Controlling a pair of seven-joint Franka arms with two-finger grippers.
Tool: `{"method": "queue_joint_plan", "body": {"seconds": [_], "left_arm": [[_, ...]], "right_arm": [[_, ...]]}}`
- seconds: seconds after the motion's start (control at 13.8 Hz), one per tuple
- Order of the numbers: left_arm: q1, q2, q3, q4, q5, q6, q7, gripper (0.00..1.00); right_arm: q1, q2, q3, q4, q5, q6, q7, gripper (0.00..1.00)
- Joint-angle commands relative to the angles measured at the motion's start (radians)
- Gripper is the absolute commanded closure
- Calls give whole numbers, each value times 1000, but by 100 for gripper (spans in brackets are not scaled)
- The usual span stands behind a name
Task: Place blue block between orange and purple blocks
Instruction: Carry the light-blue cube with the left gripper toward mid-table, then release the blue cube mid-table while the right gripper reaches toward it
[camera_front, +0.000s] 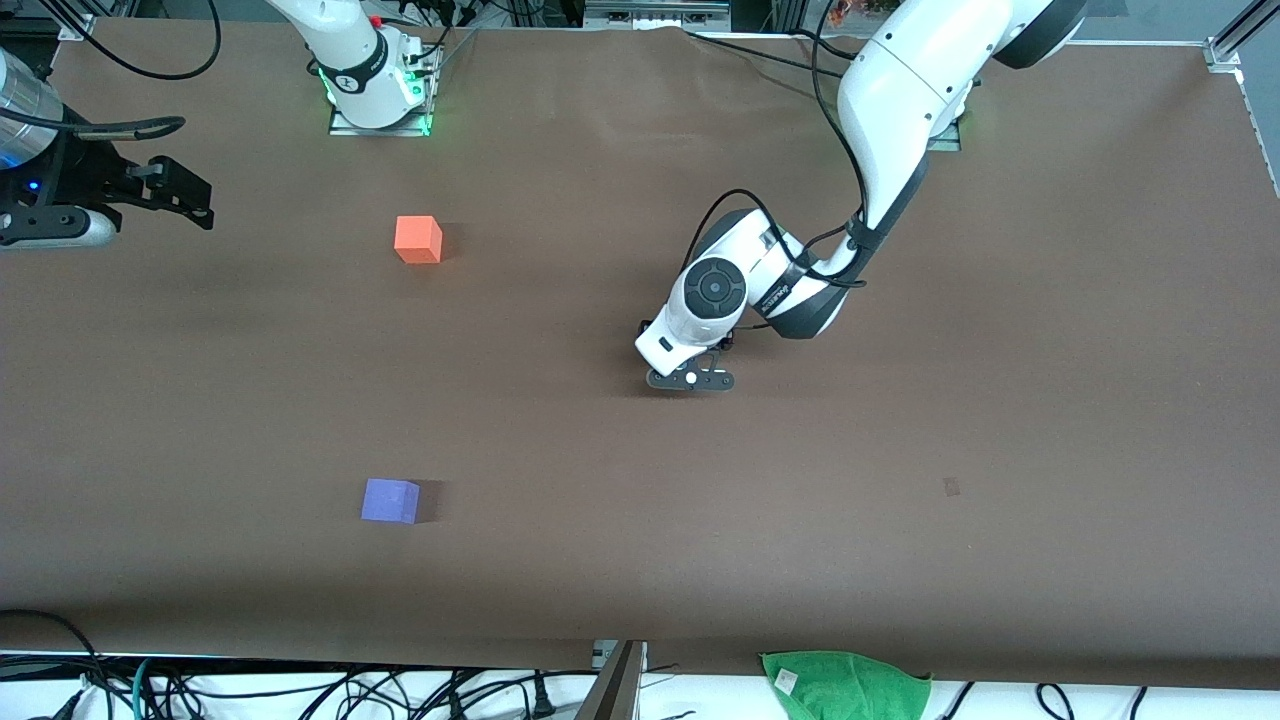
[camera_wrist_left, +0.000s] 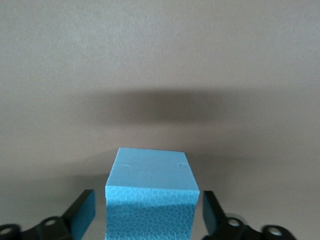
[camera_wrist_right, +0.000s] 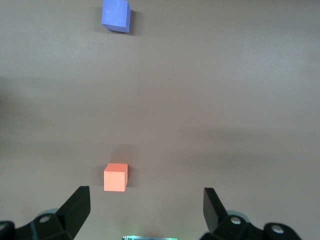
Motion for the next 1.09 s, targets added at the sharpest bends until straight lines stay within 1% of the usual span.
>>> {"method": "queue_joint_plan", "body": {"seconds": [0.0,0.15,0.29,0.44,0.51,0.65,0.73,0.87,1.02], "left_arm": [[6,-70,5,15,21,-87,-7,0],[44,-154,-1,18,14,-196,8,0],[76,-249,2,19,10,-322,79,0],[151,-343,2,19,10,-454,135,0],[182,-389,3,21,21,-497,160,0],[259,-462,6,21,23,-538,240,0],[309,-492,6,24,21,-563,313,0],[398,-526,2,50,9,-600,477,0],[446,-526,8,117,15,-675,568,0]], "right_arm": [[-11,-2,5,1,-2,0,-17,0],[-11,-1,5,1,-2,2,-17,0],[-11,16,5,3,0,3,-27,0],[-6,47,8,48,0,0,-36,0],[-6,56,10,68,3,-3,-31,0],[2,56,13,70,18,2,-17,0],[6,59,14,69,24,0,-17,0],[18,108,14,65,23,-9,-28,0],[20,166,13,64,25,-9,-33,0]]}}
